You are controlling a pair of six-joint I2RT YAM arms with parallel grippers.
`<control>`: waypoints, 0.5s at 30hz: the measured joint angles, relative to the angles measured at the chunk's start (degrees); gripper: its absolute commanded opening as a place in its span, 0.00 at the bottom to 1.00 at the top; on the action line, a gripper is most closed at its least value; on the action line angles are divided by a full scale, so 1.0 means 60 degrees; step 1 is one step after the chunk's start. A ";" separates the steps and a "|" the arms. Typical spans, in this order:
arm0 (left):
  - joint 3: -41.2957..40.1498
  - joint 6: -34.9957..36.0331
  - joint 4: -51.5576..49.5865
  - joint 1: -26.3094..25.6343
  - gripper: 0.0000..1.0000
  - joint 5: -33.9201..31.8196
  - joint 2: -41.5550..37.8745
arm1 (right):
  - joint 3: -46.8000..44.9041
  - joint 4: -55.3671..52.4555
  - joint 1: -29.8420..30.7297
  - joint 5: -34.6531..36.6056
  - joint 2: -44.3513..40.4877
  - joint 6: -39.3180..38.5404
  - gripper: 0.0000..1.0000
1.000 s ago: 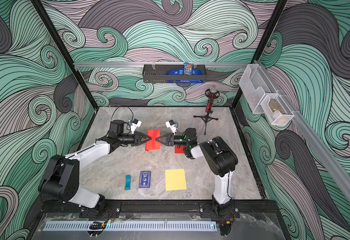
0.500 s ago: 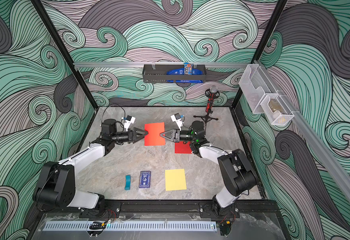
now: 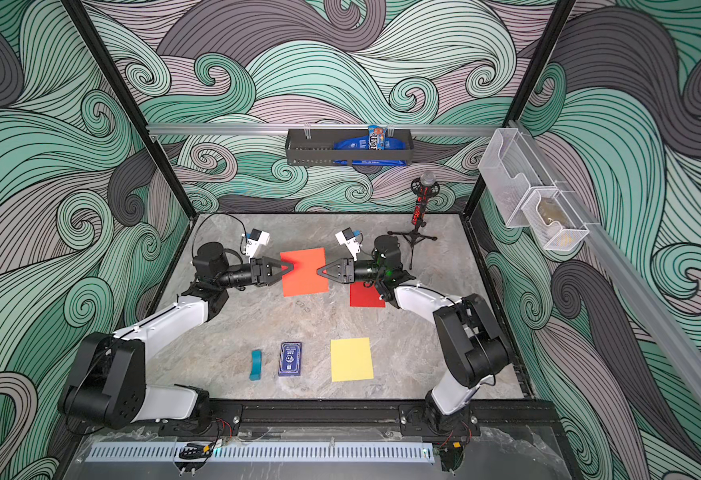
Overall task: Fold the square paper along the opposite sides
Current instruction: Pick up the paper from the center of the board.
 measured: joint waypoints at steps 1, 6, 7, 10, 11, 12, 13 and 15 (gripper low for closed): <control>0.0000 0.0051 -0.0051 -0.0011 0.33 -0.0004 0.0000 | 0.0025 -0.0237 -0.0022 0.0007 0.0000 -0.0142 0.00; 0.0011 0.0550 -0.0739 -0.0084 0.15 -0.0080 0.0000 | 0.0073 -0.1060 -0.0109 0.0036 0.0000 -0.0637 0.00; 0.0018 0.0703 -0.0903 -0.0109 0.11 -0.0102 0.0000 | 0.0084 -0.1169 -0.0120 0.0036 0.0000 -0.0699 0.00; 0.0055 0.1053 -0.1406 -0.0124 0.01 -0.0186 0.0007 | 0.0102 -0.1395 -0.0138 0.0033 0.0000 -0.0863 0.00; 0.0076 0.1133 -0.1523 -0.0124 0.00 -0.0211 0.0015 | 0.0106 -0.1424 -0.0138 0.0029 -0.0004 -0.0892 0.00; 0.0124 0.1239 -0.1672 -0.0124 0.00 -0.0248 0.0018 | 0.0106 -0.1457 -0.0138 0.0029 -0.0007 -0.0925 0.02; 0.0175 0.1348 -0.1810 -0.0124 0.00 -0.0302 0.0025 | 0.0106 -0.1490 -0.0142 0.0029 -0.0022 -0.0954 0.04; 0.0277 0.1501 -0.2080 -0.0124 0.00 -0.0368 0.0040 | 0.0106 -0.1537 -0.0153 0.0029 -0.0058 -0.0998 0.14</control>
